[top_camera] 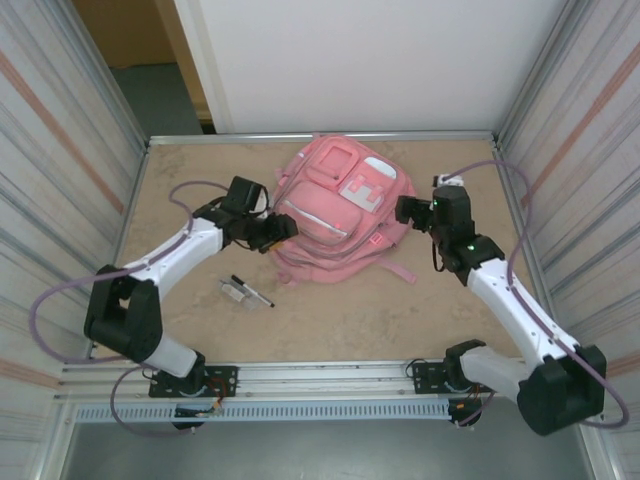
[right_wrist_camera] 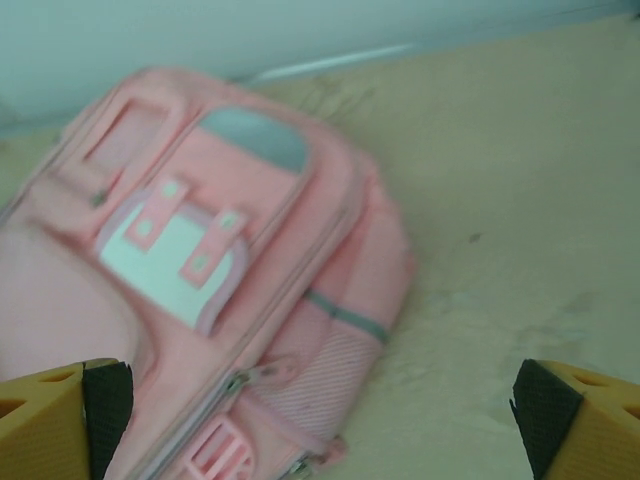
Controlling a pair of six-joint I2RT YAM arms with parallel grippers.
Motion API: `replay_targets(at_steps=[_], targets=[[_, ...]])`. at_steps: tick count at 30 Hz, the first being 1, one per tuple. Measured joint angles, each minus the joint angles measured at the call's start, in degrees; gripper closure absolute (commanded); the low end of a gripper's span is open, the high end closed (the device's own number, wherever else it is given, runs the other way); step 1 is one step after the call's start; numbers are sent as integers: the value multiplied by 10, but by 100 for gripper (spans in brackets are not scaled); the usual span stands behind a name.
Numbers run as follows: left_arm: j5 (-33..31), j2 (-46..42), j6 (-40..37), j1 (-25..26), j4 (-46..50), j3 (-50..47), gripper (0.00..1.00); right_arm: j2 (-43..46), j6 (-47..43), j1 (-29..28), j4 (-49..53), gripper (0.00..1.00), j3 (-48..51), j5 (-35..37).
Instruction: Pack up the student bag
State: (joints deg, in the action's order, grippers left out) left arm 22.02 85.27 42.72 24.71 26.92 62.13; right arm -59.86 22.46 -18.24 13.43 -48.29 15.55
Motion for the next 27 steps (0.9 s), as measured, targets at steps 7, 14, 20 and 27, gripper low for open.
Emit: replay_targets(at_steps=[7, 14, 20, 27], targets=[[-37, 29, -9, -14, 10, 76, 46, 46, 26, 21, -11, 1, 0, -83], [-18, 135, 13, -26, -33, 82, 46, -30, 25, 1, 15, 2, -9, -177], [-3, 181, 31, -31, -89, 76, 56, -68, -21, -25, 21, 22, -12, -255], [6, 184, 20, -41, -76, 96, 100, -219, -126, -39, 30, 28, -53, -329]])
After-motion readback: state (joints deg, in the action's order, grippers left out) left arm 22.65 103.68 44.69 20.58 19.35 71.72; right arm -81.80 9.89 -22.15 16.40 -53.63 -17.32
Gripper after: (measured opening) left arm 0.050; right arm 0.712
